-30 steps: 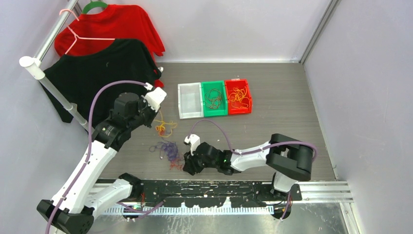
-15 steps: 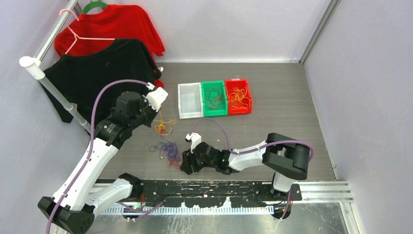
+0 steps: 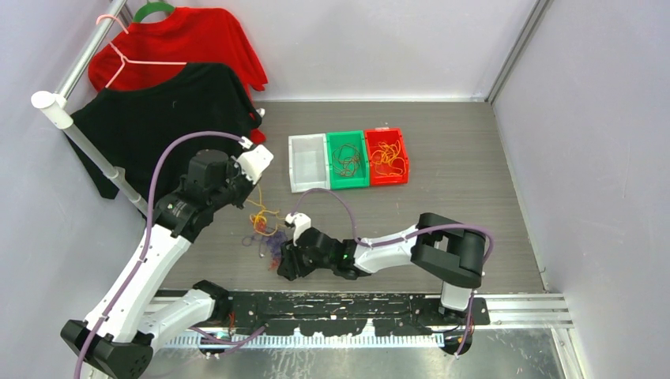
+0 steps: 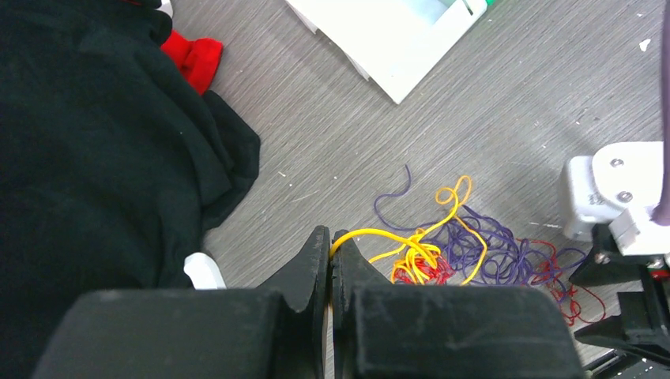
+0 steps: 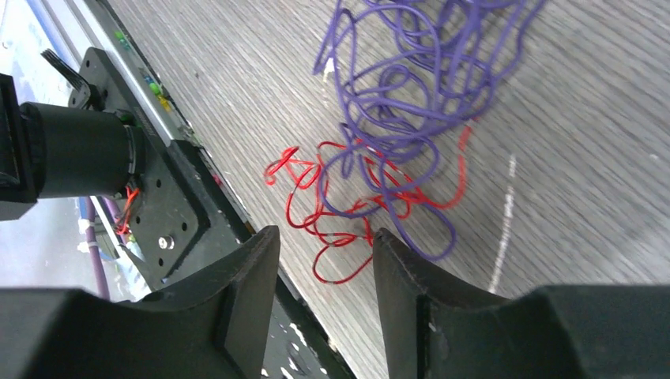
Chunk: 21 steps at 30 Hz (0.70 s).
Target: Untangle the cables
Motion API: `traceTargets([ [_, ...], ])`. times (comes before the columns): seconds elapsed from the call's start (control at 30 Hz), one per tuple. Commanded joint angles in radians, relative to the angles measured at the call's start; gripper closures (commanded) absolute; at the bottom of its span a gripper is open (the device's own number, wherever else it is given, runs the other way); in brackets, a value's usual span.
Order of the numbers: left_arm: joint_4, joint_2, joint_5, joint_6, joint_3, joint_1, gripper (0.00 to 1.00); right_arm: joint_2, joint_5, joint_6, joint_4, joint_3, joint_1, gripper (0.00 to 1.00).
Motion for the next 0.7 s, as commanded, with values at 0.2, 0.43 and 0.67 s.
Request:
traceTargets([
  [0.2,0.005,-0.037,0.006,0.038,0.047,0.002,1.00,-0.011,0.047,-0.033,-0.113,0.020,0.043,0.68],
  [0.43,0.003,-0.029,0.000,0.034,0.079,0.004,1.00,-0.167,0.078,-0.088,-0.193,-0.066,0.043,0.99],
  [0.67,-0.003,-0.019,-0.005,0.033,0.102,0.004,1.00,-0.372,0.131,-0.136,-0.365,-0.107,0.001,0.99],
])
